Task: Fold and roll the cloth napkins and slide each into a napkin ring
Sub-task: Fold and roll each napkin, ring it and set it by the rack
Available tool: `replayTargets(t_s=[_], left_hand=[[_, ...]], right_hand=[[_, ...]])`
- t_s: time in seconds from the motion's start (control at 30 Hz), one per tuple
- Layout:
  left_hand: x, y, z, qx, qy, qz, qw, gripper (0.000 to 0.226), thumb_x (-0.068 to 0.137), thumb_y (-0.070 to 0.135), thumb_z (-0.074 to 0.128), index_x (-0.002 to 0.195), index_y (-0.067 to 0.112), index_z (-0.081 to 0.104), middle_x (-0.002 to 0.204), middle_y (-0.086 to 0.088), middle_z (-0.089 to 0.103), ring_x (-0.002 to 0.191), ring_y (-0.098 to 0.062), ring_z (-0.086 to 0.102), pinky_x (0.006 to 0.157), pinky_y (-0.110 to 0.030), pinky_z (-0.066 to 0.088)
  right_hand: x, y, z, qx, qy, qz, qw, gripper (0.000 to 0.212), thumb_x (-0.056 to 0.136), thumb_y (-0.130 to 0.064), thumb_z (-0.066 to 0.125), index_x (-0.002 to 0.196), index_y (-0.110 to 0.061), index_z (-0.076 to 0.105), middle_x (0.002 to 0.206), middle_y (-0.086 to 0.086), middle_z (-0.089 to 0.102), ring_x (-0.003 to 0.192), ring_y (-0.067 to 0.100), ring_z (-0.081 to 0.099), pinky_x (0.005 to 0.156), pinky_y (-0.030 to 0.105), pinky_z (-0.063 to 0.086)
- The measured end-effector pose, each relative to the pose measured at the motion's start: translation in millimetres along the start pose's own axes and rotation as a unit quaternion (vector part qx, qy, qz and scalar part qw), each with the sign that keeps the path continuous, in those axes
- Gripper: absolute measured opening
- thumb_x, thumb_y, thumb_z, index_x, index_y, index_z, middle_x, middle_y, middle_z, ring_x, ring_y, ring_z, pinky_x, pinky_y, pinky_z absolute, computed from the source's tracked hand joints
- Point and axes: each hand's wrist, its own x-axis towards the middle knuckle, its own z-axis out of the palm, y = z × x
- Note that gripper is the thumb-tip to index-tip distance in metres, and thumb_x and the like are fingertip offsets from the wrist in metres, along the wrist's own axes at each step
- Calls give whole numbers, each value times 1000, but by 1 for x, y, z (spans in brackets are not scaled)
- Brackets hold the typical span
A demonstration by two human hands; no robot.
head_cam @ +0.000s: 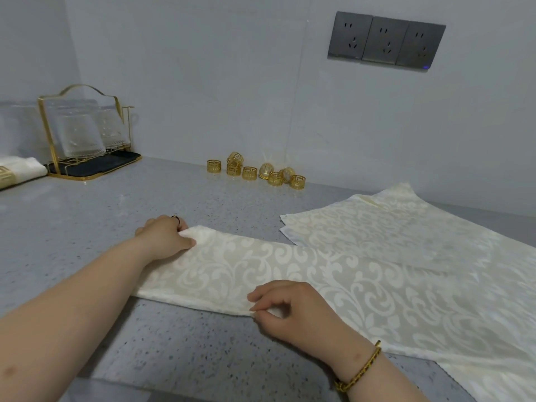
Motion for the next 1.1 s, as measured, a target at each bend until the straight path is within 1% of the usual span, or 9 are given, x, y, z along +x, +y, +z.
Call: replayTargets(t_s=[0.1, 0.23, 0.4, 0.5, 0.6, 0.77, 0.83, 0.97, 1.1], left_hand=[[-8, 3, -1, -139, 36, 31, 989, 9, 88, 20, 56, 87, 15, 49, 87, -4, 53, 74, -17, 50, 57, -23, 36], [-23, -4, -16, -254, -21, 3, 967, 35, 83, 20, 65, 109, 19, 40, 89, -1, 55, 68, -14, 55, 48, -21, 41], [-43, -31, -21, -272, -99, -23, 957, 21, 82, 8, 65, 101, 9, 56, 81, -2, 64, 70, -15, 59, 44, -12, 46], [-49, -45, -17, -258, -91, -13, 962, 5, 80, 8, 67, 82, 4, 65, 63, 1, 67, 63, -16, 59, 45, -17, 45], [-50, -63, -22, -269, -46, -26, 962, 10, 78, 7, 69, 69, 4, 65, 49, 2, 62, 55, -17, 54, 49, -21, 40], [-43, -111, -37, -317, 4, -87, 944, 10, 72, 3, 73, 74, -5, 66, 58, -12, 66, 63, -29, 58, 57, -25, 45], [-33, -142, -43, -326, 10, -110, 939, 28, 67, 14, 78, 84, -6, 66, 72, -20, 68, 65, -33, 62, 56, -27, 51], [54, -256, -47, -372, -3, -69, 926, 60, 62, 39, 83, 108, 8, 63, 110, -23, 64, 94, -38, 65, 78, -49, 52], [-15, -123, -88, -468, -27, 14, 883, 46, 74, 35, 72, 109, 7, 61, 101, -16, 66, 87, -29, 66, 71, -38, 53]], right_hand=[[1, 0, 0, 11, 3, 1, 1000, 12, 81, -8, 64, 87, -6, 74, 102, -6, 68, 85, -25, 48, 82, -3, 33], [1, -1, 0, 34, 5, 17, 999, 12, 82, -12, 64, 82, -4, 73, 90, -22, 59, 89, -19, 51, 83, -2, 33], [3, -4, -1, -1, 38, 37, 999, 15, 86, -15, 59, 96, -16, 70, 94, -28, 52, 101, -9, 46, 87, -4, 26], [4, -6, 1, -34, 15, 37, 999, 19, 87, -16, 56, 104, -16, 66, 104, -19, 57, 103, -5, 42, 84, -8, 22], [8, -17, 6, -48, -18, 26, 998, 22, 88, -17, 55, 108, -14, 65, 122, -6, 58, 112, 0, 43, 84, -9, 18], [23, -41, 32, -49, -77, -10, 996, 30, 90, -18, 54, 118, -10, 60, 136, 1, 49, 128, 11, 37, 92, 1, 16], [32, -51, 44, -42, -106, -4, 993, 33, 91, -20, 53, 122, -10, 57, 139, 2, 46, 130, 13, 35, 96, 7, 17], [49, -70, 56, 52, -110, 55, 991, 39, 90, -26, 54, 127, -13, 50, 135, 0, 49, 125, 12, 44, 101, 15, 29], [64, -95, 42, 278, -12, 135, 951, 15, 90, -21, 55, 103, -16, 61, 101, -1, 62, 80, 3, 55, 71, 4, 42]])
